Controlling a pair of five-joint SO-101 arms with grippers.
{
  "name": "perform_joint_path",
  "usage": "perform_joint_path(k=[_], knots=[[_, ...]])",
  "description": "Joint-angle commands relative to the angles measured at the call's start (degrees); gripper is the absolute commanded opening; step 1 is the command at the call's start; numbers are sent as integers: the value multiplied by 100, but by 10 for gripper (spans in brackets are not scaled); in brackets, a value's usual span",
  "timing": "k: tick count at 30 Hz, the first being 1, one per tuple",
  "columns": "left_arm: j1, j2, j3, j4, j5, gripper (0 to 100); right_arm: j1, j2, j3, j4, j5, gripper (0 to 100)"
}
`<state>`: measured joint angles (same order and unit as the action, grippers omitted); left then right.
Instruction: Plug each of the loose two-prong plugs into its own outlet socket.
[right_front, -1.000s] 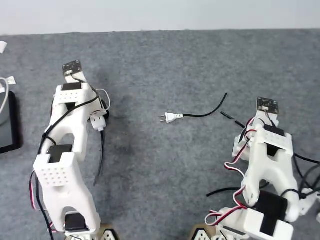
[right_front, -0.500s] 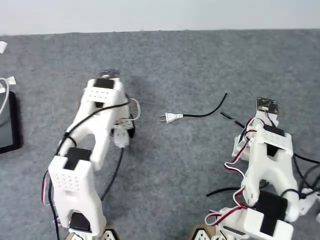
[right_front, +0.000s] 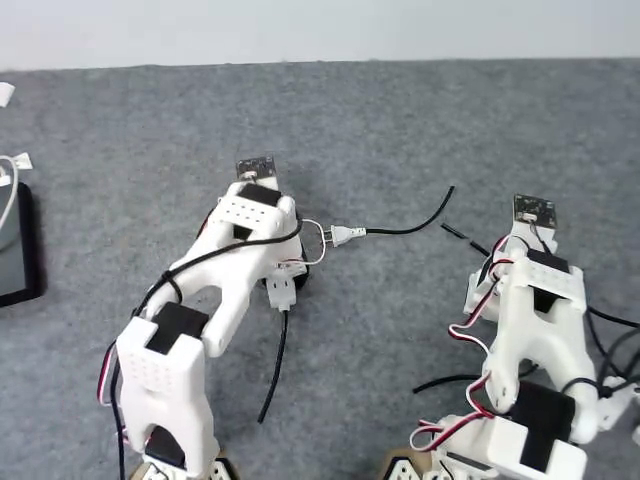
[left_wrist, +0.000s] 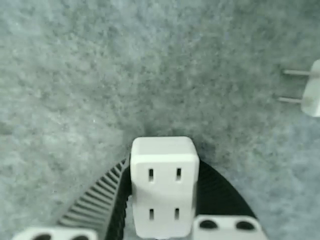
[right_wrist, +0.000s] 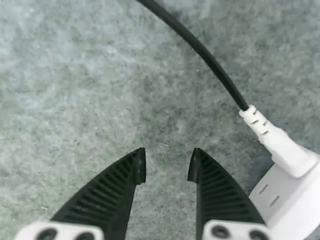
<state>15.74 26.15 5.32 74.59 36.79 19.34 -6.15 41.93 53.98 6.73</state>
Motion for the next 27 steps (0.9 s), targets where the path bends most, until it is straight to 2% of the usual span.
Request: perform_joint_path(k=[1, 10, 19, 25, 27], knots=[[132, -202, 110, -281, -9, 15, 31, -171, -26, -66, 62, 150], [141, -809, 927, -905, -554, 15, 31, -171, -26, -66, 62, 150], [88, -1565, 1815, -1538, -624, 15, 31, -171, -26, -66, 62, 150], [-149, -1609, 1833, -1503, -651, 15, 31, -171, -26, -66, 62, 150], [-237, -1688, 1719, -1134, -835, 21, 31, -171, -26, -66, 62, 150]])
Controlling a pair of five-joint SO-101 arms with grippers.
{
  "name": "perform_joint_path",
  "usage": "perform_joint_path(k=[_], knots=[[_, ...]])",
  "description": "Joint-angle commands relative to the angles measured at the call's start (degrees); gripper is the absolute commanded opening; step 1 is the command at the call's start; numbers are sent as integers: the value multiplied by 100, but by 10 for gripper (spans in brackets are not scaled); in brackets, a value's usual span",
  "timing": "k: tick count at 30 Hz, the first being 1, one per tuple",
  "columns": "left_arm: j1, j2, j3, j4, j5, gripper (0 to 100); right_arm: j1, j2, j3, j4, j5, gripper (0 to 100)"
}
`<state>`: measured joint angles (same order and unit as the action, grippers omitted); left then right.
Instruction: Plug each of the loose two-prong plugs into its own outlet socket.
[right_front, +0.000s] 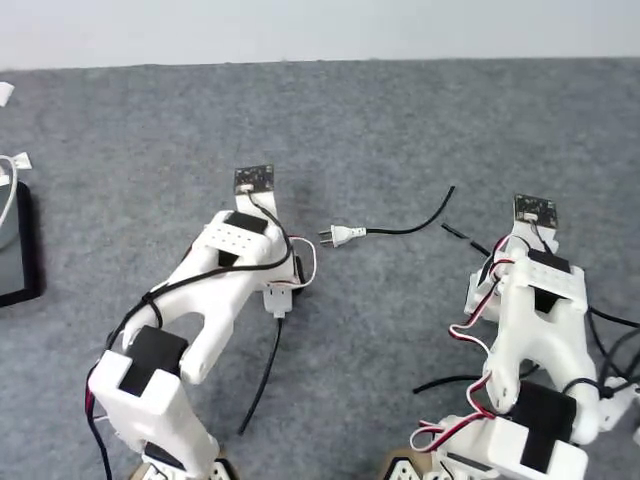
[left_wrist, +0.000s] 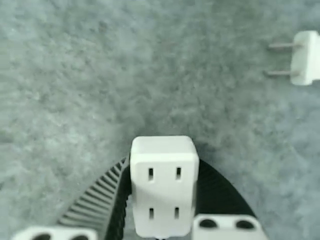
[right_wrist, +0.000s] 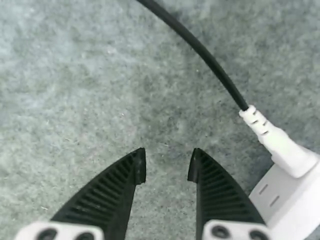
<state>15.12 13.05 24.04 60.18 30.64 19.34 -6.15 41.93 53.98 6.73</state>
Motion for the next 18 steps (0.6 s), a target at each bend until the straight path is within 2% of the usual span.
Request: perform_joint_path(k=[1, 4, 8, 18], knots=[[-202, -492, -224, 510, -422, 35, 31, -171, -26, -66, 62, 150], [-211, -949, -198, 774, -422, 102, 31, -171, -26, -66, 70, 150], [-35, -1424, 303, 510, -448, 185, 31, -171, -26, -66, 70, 150], [-44, -1855, 901, 325, -475, 196, 31, -171, -26, -66, 70, 150]])
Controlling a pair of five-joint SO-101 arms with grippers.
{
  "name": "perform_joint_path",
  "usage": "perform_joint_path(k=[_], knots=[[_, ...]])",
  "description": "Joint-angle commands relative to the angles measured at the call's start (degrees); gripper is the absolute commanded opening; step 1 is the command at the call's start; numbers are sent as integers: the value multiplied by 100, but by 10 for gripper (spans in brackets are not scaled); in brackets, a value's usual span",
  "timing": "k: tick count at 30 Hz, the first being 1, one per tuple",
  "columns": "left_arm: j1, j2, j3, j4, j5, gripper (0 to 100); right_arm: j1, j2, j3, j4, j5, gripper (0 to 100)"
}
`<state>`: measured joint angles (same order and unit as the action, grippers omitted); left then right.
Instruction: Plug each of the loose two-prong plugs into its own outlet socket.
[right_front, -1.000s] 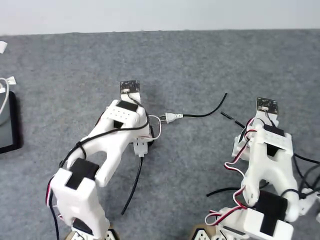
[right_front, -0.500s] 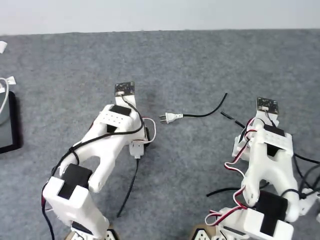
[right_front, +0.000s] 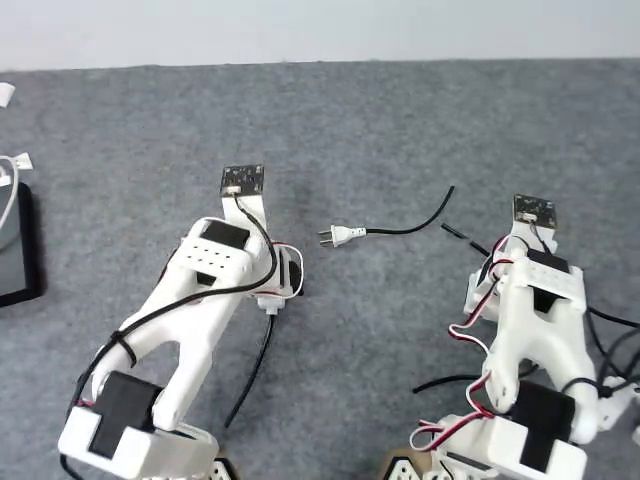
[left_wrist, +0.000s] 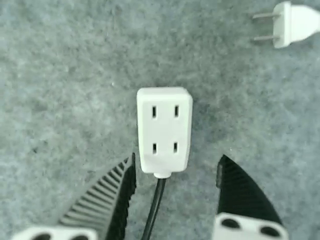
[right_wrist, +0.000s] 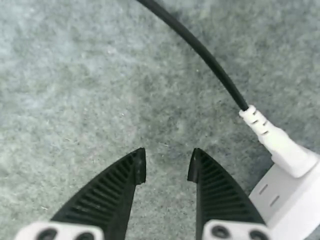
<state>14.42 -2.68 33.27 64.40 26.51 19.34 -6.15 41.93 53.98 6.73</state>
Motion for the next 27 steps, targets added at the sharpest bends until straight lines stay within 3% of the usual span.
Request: perform_joint_path(k=[1, 9, 13, 18, 23, 27], knots=[[26, -290, -40, -88, -62, 196, 31, -171, -26, -66, 70, 150], [-255, -1829, 92, 554, -369, 197, 31, -171, -26, -66, 70, 150], [-879, -2919, 523, 501, -484, 197, 31, -171, -26, -66, 62, 150], [-1354, -2699, 1086, 26, -870, 197, 57, -171, -26, -48, -70, 150], [-2084, -2075, 1508, -818, -1002, 196, 40, -242, -79, 48, -1178, 150], [-2848, -2084, 2070, -1512, -1327, 196, -259, -180, -818, 646, -2637, 154]])
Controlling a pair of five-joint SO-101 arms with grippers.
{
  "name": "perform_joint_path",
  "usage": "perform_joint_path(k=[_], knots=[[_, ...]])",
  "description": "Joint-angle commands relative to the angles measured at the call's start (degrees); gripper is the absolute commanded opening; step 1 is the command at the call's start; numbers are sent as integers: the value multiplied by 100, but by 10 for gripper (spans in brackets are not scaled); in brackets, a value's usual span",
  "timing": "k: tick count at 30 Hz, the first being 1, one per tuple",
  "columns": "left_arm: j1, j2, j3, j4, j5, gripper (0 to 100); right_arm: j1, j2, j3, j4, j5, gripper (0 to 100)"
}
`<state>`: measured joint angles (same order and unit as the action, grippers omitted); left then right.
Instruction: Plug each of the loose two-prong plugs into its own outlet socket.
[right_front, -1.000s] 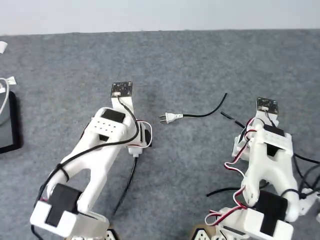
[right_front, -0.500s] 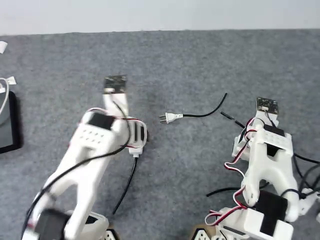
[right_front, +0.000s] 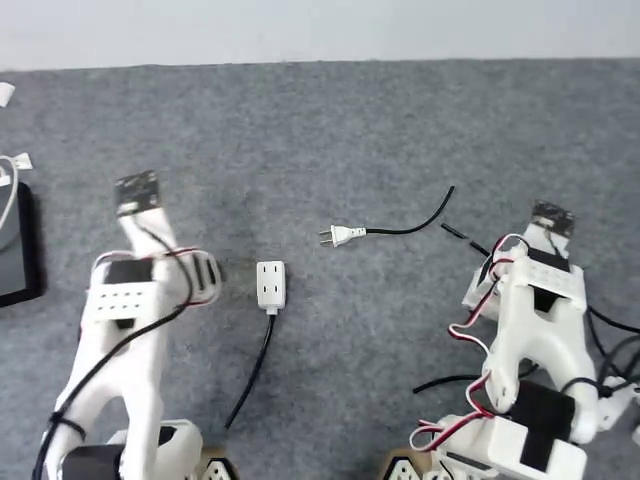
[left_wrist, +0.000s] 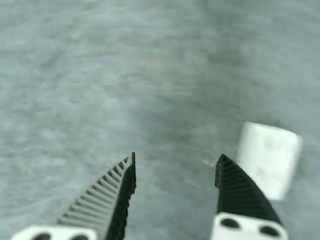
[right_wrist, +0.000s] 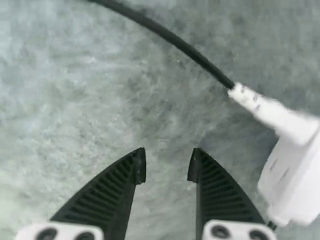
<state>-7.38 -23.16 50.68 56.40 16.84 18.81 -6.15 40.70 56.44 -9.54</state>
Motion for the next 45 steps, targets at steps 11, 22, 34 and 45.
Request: perform_joint_path(k=[11, 22, 34, 45], knots=[[-607, -668, 1314, -1363, -1301, 196, -2475, -48, -2699, 910, -3640, 154], [-580, -668, 1314, -1363, -1389, 196, -2941, 2273, -4888, 910, -4281, 155], [-598, -668, 1367, -1363, -1653, 194, -3582, 4497, -7429, 1692, -4703, 155], [-598, -668, 1376, -1363, -1653, 194, -3565, 4927, -8123, 2369, -4721, 153]])
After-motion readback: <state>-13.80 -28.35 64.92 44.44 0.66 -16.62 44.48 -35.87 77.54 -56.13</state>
